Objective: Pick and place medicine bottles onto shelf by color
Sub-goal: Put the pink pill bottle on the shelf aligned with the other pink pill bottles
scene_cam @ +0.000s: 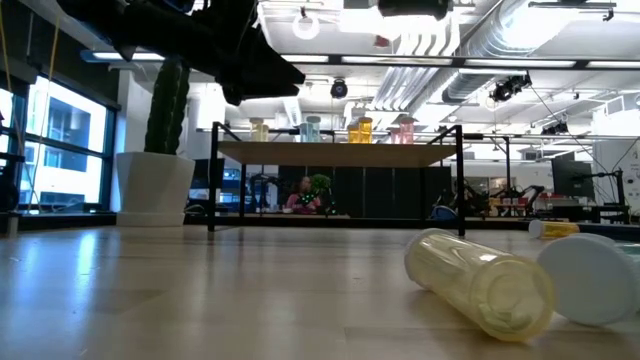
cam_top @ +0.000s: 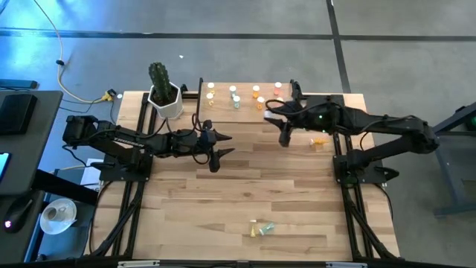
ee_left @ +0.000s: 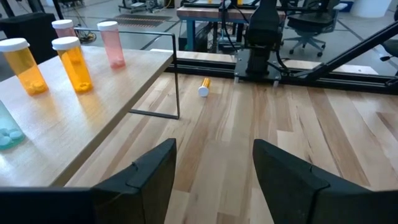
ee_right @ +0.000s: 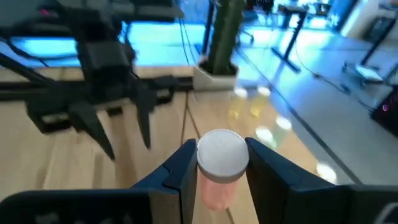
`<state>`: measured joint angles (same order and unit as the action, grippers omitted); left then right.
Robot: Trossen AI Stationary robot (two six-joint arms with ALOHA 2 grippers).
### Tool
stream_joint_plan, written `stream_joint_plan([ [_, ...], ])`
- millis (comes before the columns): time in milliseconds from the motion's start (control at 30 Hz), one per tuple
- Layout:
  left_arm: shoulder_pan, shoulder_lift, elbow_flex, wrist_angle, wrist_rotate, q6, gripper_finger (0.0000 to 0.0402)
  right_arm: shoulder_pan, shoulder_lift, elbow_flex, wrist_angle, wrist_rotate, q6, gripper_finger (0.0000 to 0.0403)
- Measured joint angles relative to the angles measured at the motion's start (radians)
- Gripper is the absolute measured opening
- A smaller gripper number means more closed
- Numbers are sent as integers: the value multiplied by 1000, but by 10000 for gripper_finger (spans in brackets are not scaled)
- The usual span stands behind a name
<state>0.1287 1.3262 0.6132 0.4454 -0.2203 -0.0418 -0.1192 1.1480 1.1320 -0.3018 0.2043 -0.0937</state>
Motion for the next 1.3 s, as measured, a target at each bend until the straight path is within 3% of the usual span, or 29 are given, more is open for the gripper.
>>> stream_joint_plan([
  [100, 0, 0, 0, 2, 0, 0, 203, 0, 1, -22, -52, 28, 33, 103],
  [400, 0, 0, 0, 0, 0, 0, 203, -57, -18, -248, 106, 51, 117, 103],
  [867, 0, 0, 0, 0, 0, 1, 205, -180, -18, -336, 141, 83, 165, 103],
  [1300, 0, 0, 0, 0, 0, 1, 203, -202, -19, -375, 154, 138, 200, 103],
])
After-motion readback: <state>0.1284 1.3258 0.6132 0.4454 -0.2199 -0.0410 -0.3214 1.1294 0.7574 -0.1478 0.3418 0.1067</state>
